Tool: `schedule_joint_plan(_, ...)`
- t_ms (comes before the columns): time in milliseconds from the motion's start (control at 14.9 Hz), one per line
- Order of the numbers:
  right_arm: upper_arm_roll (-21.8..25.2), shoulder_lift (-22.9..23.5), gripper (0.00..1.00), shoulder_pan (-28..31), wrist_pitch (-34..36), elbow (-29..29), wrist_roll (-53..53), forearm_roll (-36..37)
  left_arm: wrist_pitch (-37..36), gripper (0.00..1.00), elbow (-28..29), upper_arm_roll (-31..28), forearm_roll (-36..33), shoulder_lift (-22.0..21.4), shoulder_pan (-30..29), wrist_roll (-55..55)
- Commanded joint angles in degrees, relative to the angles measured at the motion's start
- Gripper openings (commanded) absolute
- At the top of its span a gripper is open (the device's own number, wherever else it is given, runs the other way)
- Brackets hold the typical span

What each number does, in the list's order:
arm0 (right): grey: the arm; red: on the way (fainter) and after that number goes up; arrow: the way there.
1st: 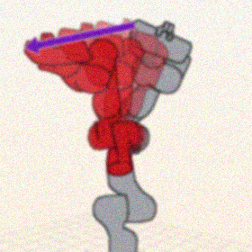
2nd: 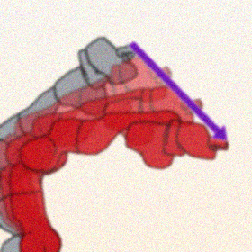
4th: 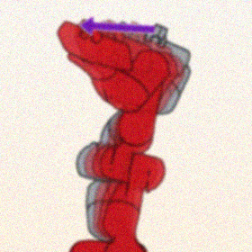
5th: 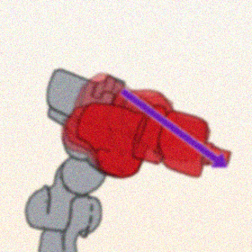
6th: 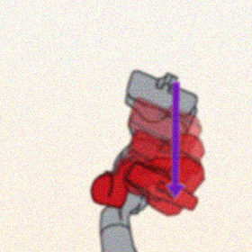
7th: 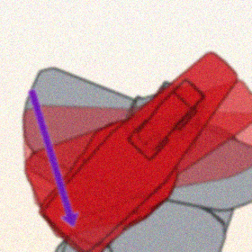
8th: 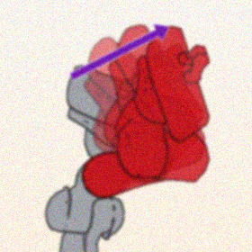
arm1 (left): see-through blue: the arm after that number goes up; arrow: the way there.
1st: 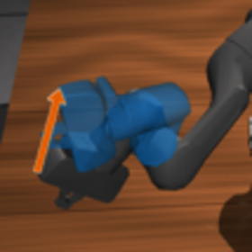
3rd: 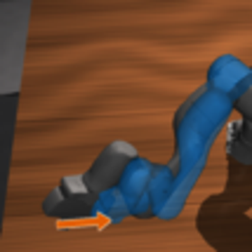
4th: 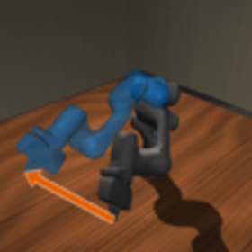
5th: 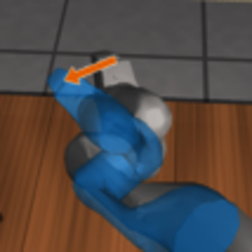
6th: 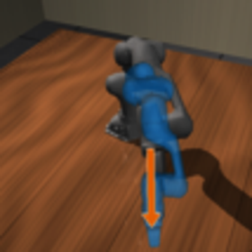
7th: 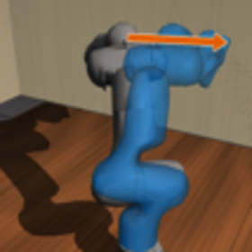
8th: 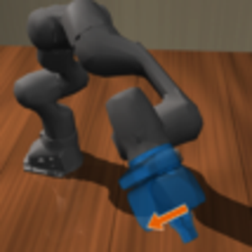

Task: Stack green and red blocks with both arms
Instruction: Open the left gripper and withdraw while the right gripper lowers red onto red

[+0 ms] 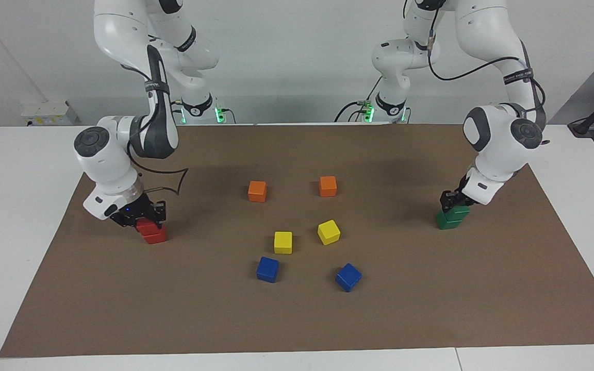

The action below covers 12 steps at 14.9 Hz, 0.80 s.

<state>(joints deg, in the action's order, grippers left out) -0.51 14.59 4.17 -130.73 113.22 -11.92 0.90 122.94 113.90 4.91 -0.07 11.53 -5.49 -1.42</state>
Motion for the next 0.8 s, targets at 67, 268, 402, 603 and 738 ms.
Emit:
schedule_joint_plan(67,-0.55,-1.67,0.00,0.93,-1.28,2.01,-1.71,0.07,-0.15,0.35,0.27,-0.25,0.60,-0.10,0.39,-0.34)
schedule_joint_plan(268,-0.55,-1.75,0.00,0.93,-1.28,2.36,-1.62,0.16,-0.07,0.41,0.27,-0.25,0.60,-0.10,0.30,-0.25)
schedule_joint_plan(402,-0.55,-1.75,0.00,0.84,-1.19,2.45,-1.62,0.16,0.37,0.88,0.36,-0.25,0.60,-0.10,0.30,0.01)
schedule_joint_plan(603,-0.55,-1.76,0.00,0.75,-1.19,2.45,-1.44,0.16,0.37,1.00,0.36,-0.25,0.60,-0.19,0.13,0.01)
schedule_joint_plan(738,-0.55,-1.75,0.00,0.75,-1.28,2.36,-1.27,0.07,0.29,1.00,0.36,-0.25,0.60,-0.10,0.13,0.10)
